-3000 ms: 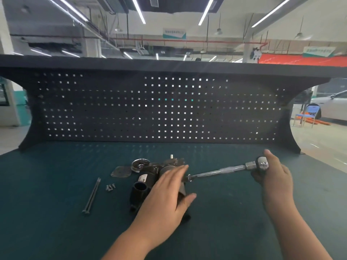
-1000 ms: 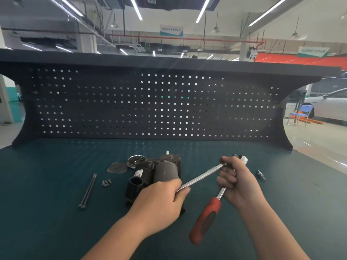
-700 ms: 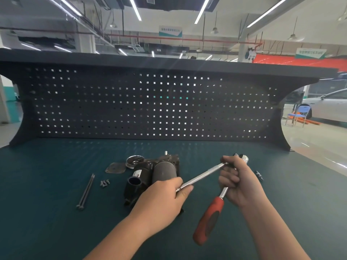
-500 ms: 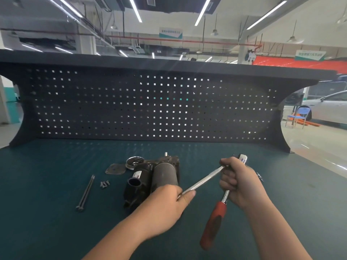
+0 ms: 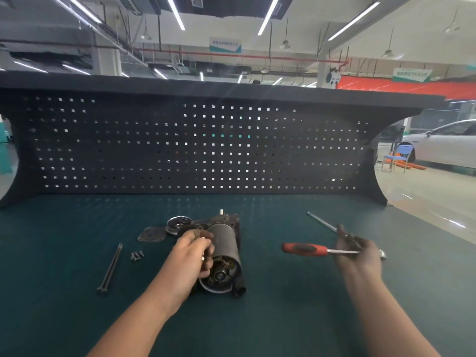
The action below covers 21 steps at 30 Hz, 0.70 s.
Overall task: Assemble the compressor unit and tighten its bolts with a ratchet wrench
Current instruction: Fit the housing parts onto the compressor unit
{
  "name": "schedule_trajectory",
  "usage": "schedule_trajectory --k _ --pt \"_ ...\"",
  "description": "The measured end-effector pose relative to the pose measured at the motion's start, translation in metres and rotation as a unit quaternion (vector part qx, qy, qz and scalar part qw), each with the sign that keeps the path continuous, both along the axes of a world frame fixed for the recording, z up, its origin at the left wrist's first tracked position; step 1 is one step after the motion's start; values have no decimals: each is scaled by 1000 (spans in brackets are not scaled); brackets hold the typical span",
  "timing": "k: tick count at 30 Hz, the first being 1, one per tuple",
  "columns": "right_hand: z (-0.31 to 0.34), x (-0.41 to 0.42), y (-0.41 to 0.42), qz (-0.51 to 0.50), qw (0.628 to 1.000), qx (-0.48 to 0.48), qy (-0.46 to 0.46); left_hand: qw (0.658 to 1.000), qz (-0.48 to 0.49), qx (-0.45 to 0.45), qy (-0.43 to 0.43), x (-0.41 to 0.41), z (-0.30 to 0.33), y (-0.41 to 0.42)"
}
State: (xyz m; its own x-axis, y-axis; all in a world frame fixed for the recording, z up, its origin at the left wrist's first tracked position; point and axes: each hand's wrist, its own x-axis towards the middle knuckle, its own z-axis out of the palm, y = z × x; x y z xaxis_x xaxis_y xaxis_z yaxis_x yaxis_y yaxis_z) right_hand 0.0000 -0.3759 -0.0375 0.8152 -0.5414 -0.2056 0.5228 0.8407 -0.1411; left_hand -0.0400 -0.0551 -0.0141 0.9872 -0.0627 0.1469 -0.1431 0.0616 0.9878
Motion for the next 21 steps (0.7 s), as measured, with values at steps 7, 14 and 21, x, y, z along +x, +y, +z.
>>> schedule_trajectory --k 7,14,21 --pt "-20 14 25 118 976 -143 113 997 12 57 -55 -7 -2 -4" --pt "-16 9 32 175 962 -162 136 987 22 115 -109 -9 -1 -1" --pt "22 -18 62 341 896 -260 115 985 -16 124 -121 -12 -2 -8"
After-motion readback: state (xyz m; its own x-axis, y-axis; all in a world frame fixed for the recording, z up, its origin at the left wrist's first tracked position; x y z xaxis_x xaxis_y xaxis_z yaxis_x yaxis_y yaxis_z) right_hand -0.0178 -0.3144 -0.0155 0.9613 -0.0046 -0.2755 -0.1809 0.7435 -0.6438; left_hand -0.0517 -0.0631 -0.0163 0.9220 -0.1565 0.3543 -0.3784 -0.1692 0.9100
